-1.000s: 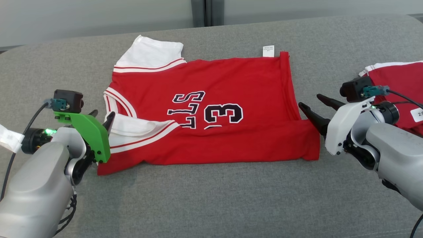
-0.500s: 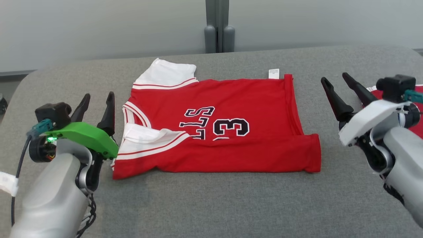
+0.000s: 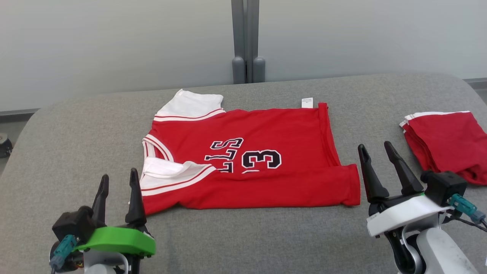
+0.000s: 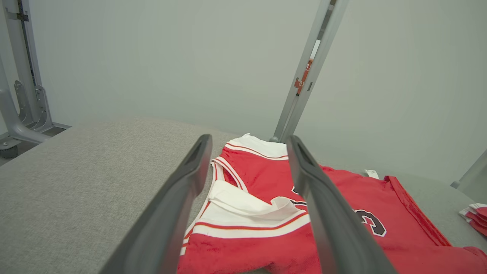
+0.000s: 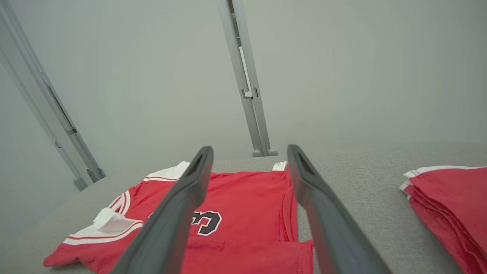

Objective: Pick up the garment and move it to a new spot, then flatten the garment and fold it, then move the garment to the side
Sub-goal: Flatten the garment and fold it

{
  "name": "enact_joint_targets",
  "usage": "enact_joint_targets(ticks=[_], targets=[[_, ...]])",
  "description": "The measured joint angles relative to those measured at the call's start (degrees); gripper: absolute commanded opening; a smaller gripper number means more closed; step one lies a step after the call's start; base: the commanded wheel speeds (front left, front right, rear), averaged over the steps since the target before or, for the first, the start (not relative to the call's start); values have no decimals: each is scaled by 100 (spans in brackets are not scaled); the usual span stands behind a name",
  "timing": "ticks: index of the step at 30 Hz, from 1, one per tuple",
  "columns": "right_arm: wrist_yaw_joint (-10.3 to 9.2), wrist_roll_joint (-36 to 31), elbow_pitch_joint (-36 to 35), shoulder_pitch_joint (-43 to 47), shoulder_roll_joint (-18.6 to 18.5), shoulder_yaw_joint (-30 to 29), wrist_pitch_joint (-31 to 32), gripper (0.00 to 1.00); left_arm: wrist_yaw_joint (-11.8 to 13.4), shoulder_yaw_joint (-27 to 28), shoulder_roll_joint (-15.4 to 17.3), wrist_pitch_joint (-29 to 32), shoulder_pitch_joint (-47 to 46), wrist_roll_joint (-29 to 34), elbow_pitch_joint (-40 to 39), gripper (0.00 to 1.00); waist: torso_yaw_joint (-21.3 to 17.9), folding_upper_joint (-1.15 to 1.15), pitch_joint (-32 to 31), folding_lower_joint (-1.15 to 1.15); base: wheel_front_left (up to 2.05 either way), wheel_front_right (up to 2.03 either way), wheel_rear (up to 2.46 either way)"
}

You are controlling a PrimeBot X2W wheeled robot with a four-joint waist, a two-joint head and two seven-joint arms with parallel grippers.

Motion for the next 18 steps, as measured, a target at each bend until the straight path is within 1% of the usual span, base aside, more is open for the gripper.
enact_joint_targets(ticks=[6, 11, 14, 18], targets=[[0, -222, -120, 369, 275, -46, 0, 100, -97, 467, -253, 0, 443, 478, 230, 100, -136, 0, -26, 0, 0, 0, 0], [0, -222, -165, 353, 315, 42, -1, 100, -144, 643, -323, 0, 449, 821, 643, 100, -240, 0, 45, 0, 0, 0, 0], [0, -207, -187, 322, 309, 107, 0, 100, -37, 700, -333, 0, 311, 1016, 1061, 100, -282, 0, 113, 0, 0, 0, 0], [0, -152, -215, 227, 270, 188, -1, 100, 135, 738, -316, 0, -33, 1117, 1722, 100, -334, 0, 221, 0, 0, 0, 0]])
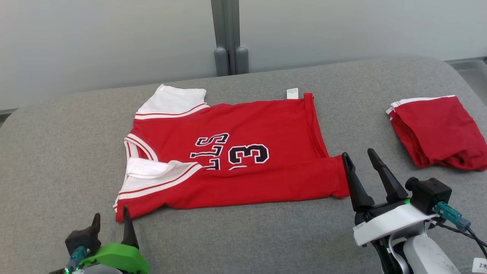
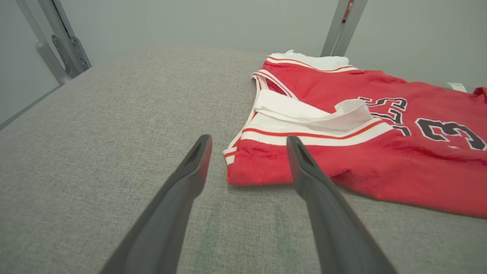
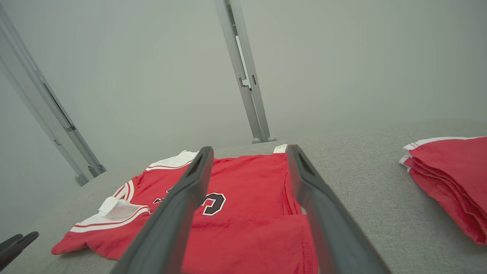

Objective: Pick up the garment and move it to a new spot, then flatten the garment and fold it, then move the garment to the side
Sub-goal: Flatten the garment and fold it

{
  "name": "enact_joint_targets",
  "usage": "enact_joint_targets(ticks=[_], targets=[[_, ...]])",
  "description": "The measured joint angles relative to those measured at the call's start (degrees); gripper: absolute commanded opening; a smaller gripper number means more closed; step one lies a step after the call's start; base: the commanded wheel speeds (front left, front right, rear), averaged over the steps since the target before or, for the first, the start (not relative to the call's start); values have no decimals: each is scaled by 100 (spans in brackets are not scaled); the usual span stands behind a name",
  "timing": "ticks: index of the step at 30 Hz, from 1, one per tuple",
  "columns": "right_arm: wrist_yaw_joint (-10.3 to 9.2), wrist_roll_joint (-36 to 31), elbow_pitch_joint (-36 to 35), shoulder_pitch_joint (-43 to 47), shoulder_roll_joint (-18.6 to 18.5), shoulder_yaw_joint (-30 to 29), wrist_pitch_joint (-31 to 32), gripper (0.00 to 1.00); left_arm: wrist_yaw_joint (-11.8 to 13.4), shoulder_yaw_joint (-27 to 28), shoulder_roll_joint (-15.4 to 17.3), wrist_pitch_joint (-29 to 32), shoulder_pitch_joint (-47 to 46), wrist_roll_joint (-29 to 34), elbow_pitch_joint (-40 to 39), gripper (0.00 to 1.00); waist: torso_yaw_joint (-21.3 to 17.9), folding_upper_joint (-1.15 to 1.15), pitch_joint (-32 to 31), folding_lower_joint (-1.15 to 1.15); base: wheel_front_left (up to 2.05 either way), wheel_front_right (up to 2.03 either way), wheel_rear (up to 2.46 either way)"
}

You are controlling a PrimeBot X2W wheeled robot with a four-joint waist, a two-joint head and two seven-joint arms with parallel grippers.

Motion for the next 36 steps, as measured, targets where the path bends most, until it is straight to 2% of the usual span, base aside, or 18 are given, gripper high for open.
enact_joint_targets(ticks=[10, 19, 21, 22, 23, 24, 30, 36], targets=[[0, 132, -63, -269, -153, 170, 1, 100, 263, -92, 222, 289, -1070, 177, 1397, 100, -42, 0, 427, 0, 0, 0, 0], [0, 172, -59, -412, -193, 245, 1, 100, 196, -246, 334, 497, -1592, 246, 2304, 100, -60, 0, 611, 0, 0, 0, 0], [0, 174, -52, -448, -198, 245, 1, 100, 96, -304, 347, 503, -1671, 247, 2452, 100, -65, 0, 633, 0, 0, 0, 0], [0, 174, -41, -462, -202, 244, 1, 100, 35, -335, 352, 527, -1703, 248, 2521, 80, -68, 0, 643, 0, 0, 0, 0], [0, 174, -20, -464, -208, 237, 0, 100, -12, -364, 352, 530, -1740, 248, 2574, 24, -68, 0, 653, 0, 0, 0, 0], [0, 172, 15, -465, -213, 226, 0, 100, -55, -389, 350, 512, -1774, 249, 2603, 0, -66, 0, 657, 0, 0, 0, 0], [0, 80, 732, -499, -275, 37, 5, 100, -135, -458, 254, 194, -1843, 244, 2622, 0, 27, 0, 613, 0, 0, 0, 0], [0, 29, 1673, -648, -172, -244, 298, 100, -159, -470, 176, 42, -1817, 222, 2250, 0, 235, 0, 521, 0, 0, 0, 0]])
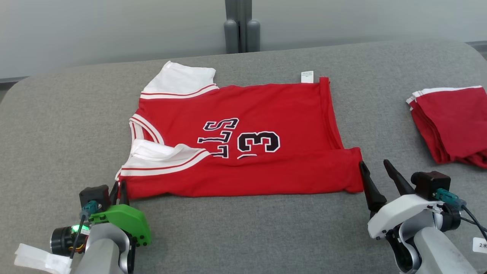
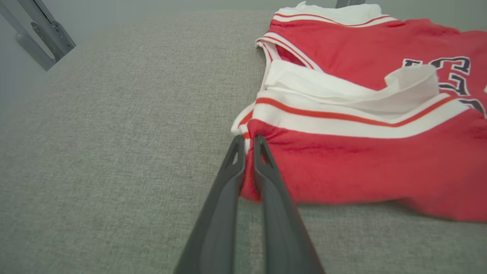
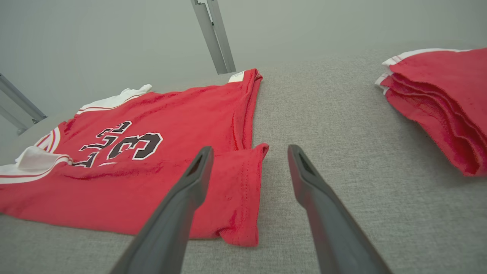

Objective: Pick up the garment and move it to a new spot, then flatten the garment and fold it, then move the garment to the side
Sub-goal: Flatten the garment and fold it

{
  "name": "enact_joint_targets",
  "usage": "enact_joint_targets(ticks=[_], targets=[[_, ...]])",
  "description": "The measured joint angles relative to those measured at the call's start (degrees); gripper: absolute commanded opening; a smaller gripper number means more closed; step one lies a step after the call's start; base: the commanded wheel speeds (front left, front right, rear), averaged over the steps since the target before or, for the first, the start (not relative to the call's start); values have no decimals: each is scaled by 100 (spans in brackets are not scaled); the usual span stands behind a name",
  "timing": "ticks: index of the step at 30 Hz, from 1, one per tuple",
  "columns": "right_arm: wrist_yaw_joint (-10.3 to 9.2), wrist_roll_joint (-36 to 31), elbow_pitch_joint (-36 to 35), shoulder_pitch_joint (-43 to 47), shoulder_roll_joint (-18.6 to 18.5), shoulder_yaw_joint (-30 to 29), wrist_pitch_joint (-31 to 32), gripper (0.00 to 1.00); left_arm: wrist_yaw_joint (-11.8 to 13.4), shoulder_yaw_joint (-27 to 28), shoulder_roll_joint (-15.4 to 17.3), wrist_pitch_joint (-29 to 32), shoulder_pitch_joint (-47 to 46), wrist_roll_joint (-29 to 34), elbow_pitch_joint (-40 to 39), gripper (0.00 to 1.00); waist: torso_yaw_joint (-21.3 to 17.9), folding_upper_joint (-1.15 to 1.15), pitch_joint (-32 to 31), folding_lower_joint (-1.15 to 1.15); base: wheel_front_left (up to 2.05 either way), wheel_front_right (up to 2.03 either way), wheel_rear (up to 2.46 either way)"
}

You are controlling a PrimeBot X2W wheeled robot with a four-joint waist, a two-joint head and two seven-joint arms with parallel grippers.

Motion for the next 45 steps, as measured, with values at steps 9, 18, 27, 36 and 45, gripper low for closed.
enact_joint_targets(ticks=[9, 18, 27, 36, 45], targets=[[0, -179, 1360, -351, 269, -238, 240, 100, 8, -14, -81, -26, 346, 22, -747, 0, 401, 0, -95, 0, 0, 0, 0], [0, 58, 2070, -693, 363, 4, 214, 100, 2, -110, -124, -32, 442, 33, -840, 0, 558, 0, 0, 0, 0, 0, 0], [3, 99, 2484, -884, 202, 539, -20, 0, -37, -171, -122, -33, 510, 27, -693, 0, 531, 0, -95, 0, 0, 0, 0], [7, -55, 2654, -888, -141, 822, -214, 0, -118, -169, -133, -33, 1000, -108, -580, 0, 416, 0, -482, 0, 0, 0, 0], [5, 318, 2320, -382, -344, 1215, 199, 0, -212, -219, -153, -33, 1699, -168, -773, 0, 332, 0, -907, 0, 0, 0, 0]])
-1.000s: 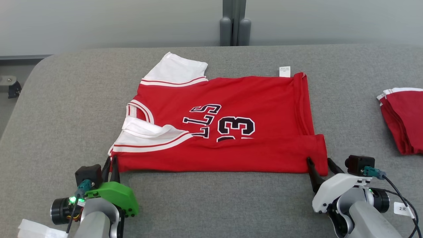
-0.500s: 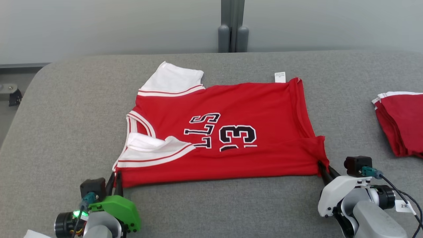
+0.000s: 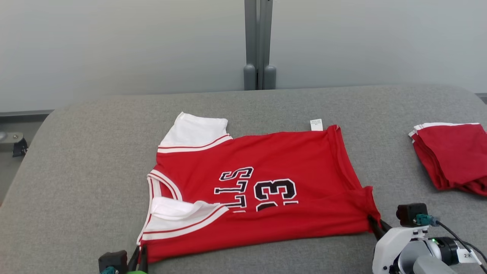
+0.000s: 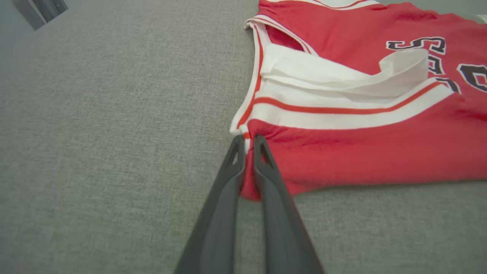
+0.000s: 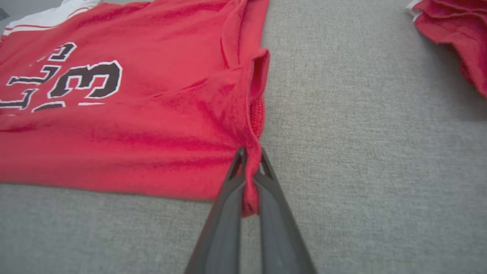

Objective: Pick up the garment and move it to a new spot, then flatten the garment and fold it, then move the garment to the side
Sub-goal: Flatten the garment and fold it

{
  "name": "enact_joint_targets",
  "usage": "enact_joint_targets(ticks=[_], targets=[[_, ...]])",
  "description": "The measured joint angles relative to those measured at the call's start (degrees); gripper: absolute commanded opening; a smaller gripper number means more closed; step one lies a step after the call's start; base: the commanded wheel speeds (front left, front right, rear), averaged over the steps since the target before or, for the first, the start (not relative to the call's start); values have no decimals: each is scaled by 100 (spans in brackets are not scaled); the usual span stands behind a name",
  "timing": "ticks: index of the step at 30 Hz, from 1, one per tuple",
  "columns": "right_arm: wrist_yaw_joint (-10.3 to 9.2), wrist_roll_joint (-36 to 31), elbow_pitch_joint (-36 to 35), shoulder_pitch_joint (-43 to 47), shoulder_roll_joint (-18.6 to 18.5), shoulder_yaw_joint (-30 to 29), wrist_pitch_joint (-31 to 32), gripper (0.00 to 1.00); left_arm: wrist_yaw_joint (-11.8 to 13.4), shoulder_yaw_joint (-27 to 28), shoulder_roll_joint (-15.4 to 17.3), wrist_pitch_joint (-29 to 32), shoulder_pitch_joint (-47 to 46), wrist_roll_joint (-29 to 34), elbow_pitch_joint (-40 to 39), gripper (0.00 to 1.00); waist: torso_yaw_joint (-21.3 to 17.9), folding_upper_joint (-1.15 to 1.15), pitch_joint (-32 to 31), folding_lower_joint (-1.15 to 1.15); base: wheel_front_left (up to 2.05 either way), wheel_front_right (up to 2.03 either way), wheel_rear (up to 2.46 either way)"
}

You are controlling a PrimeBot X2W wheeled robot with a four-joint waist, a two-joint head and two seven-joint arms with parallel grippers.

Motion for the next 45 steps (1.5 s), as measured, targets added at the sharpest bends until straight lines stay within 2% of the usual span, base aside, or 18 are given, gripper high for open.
enact_joint_targets(ticks=[6, 7, 8, 9, 10, 11, 18, 23, 27, 33, 39, 42, 45], targets=[[0, 310, -457, 484, -52, 30, 408, 0, 2, -34, 7, 1, 237, -46, -143, 0, -15, 0, -179, 0, 0, 0, 0], [0, 337, -532, 549, -51, 13, 459, 0, 4, -59, 19, 2, 246, -43, -168, 18, -13, 0, -189, 0, 0, 0, 0], [0, 352, -593, 590, -49, -10, 471, 29, 22, -92, 35, 18, 258, -27, -188, 47, -10, 0, -189, 0, 0, 0, 0], [0, 353, -665, 626, -47, -52, 471, 100, 32, -114, 52, 34, 272, -2, -201, 76, -6, 0, -184, 0, 0, 0, 0], [-1, 357, -726, 653, -43, -102, 471, 100, 46, -132, 69, 36, 285, 14, -226, 97, -2, 0, -177, 0, 0, 0, 0], [-1, 354, -777, 676, -40, -135, 469, 100, 64, -137, 88, 37, 289, 15, -253, 100, 1, 0, -171, 0, 0, 0, 0], [-3, 80, -1334, 650, 18, -658, 7, 100, 227, 218, 156, 24, 229, -146, -1010, 100, -35, 0, -122, 0, 0, 0, 0], [-3, -316, -1927, 569, 83, -949, -353, 100, -4, 559, 49, -1, 206, -151, -2416, 100, -80, 0, -58, 0, 0, 0, 0], [-3, -578, -2205, 569, 242, -1154, -433, 100, -80, 735, -19, -9, 253, -54, -2903, 100, -145, 0, 10, 0, 0, 0, 0], [-3, -733, -2382, 435, 346, -1080, -444, 100, -162, 654, -33, -7, -7, 175, -2588, 100, -263, 0, 175, 0, 0, 0, 0], [-3, -677, -2638, -141, 181, -829, -208, 100, -387, 259, 441, 909, -1405, 447, -1917, 100, -400, 0, 536, 0, 0, 0, 0], [-3, -583, -2741, -513, 54, -662, -103, 100, -516, 38, 651, 1582, -2221, 474, -1526, 100, -480, 0, 793, 0, 0, 0, 0], [-3, -487, -2822, -944, -71, -447, -36, 100, -588, -266, 1031, 2235, -3116, 543, -1109, 100, -584, 0, 1090, 0, 0, 0, 0]])
